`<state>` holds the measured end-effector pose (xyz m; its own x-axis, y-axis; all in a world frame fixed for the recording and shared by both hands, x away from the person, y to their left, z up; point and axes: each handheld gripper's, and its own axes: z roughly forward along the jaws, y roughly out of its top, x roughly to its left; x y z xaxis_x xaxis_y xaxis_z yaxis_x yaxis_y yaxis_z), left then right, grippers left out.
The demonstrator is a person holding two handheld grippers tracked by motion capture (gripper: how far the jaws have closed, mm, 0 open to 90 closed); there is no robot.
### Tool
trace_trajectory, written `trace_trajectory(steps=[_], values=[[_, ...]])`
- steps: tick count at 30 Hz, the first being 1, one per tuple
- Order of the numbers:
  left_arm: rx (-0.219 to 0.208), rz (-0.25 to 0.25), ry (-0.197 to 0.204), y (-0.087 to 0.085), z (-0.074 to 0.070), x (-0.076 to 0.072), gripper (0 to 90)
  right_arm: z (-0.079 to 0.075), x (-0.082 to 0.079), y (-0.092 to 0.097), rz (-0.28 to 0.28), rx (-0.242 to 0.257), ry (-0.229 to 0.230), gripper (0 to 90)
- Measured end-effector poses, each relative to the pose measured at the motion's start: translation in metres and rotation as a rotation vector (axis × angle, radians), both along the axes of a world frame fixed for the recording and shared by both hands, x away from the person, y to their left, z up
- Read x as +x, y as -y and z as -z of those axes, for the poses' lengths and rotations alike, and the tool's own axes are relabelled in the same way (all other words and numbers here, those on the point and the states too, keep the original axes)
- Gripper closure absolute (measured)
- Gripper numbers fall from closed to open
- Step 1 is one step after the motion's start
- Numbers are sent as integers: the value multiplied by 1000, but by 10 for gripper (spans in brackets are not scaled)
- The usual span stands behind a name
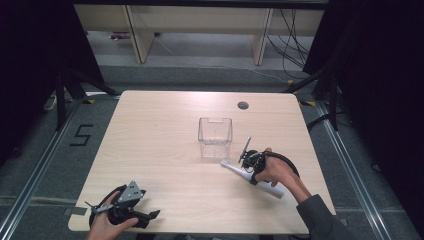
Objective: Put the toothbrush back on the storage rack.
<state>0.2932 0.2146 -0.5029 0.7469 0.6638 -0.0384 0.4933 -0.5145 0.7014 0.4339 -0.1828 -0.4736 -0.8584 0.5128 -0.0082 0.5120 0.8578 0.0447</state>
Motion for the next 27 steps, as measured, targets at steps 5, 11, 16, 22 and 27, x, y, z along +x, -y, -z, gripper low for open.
trace_trajectory(steps=[5,11,16,22,27], values=[[3,3,2,0,0,0,150,-1,2,1,13,-9,-9,666],[0,-1,1,0,0,0,150,1,3,0,-30,-22,-4,666],[-11,-1,-1,0,0,0,151,-2,0,2,-33,-30,11,667],[-9,-2,-5,0,0,0,151,-4,-2,7,-44,-23,27,667],[-3,2,-2,0,0,0,150,-16,-9,13,-32,15,61,668]])
